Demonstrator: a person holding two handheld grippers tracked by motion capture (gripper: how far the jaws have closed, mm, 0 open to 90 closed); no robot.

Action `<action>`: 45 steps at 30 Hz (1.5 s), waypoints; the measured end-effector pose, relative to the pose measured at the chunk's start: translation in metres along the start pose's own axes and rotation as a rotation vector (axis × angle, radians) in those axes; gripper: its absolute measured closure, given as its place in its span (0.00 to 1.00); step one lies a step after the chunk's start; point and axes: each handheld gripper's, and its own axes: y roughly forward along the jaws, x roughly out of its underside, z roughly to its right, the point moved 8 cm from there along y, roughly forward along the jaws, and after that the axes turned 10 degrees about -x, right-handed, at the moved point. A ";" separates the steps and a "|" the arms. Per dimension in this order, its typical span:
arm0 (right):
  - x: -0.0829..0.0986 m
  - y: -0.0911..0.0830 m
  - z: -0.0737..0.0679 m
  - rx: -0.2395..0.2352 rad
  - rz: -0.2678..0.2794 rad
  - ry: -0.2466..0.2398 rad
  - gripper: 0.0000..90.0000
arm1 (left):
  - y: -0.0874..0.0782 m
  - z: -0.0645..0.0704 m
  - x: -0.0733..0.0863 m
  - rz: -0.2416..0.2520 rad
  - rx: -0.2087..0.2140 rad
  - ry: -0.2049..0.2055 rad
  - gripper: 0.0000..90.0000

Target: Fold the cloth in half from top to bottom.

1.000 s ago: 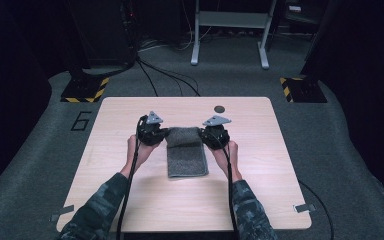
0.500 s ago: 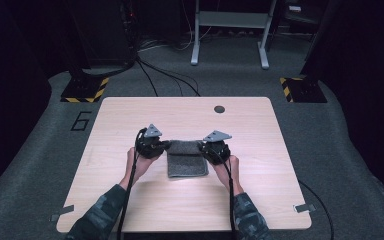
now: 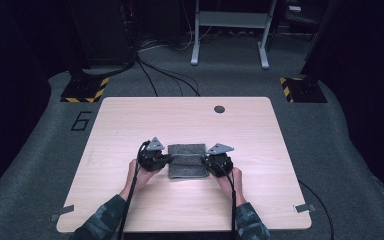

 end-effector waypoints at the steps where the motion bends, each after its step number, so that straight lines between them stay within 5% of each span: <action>1: 0.001 -0.001 0.000 0.001 0.000 -0.006 0.92 | -0.001 0.001 0.002 -0.002 0.008 0.004 0.91; 5: 0.007 -0.005 -0.001 0.000 -0.022 -0.001 0.87 | -0.005 0.007 0.006 -0.020 0.041 0.006 0.81; 8: 0.013 -0.011 -0.003 -0.009 -0.039 0.019 0.75 | -0.011 0.013 0.010 -0.022 0.070 -0.008 0.67; 13: 0.020 -0.031 -0.009 -0.086 -0.004 0.051 0.57 | -0.035 0.011 0.012 -0.012 0.031 -0.048 0.42; 17: 0.011 -0.042 -0.009 -0.105 0.055 0.084 0.45 | -0.048 -0.002 0.003 0.032 -0.016 -0.066 0.38; 21: -0.004 -0.035 -0.004 -0.069 0.053 0.086 0.34 | -0.036 -0.019 -0.005 0.016 -0.097 -0.086 0.34; 26: -0.007 -0.004 0.005 0.004 -0.056 0.066 0.27 | -0.010 -0.016 0.002 -0.050 -0.103 -0.102 0.31; 35: 0.017 0.007 0.011 0.050 -0.169 0.086 0.23 | -0.003 0.011 0.025 -0.134 -0.115 0.042 0.27; 45: 0.030 0.004 0.012 0.039 -0.170 0.086 0.21 | -0.001 0.006 0.038 -0.187 -0.122 0.064 0.27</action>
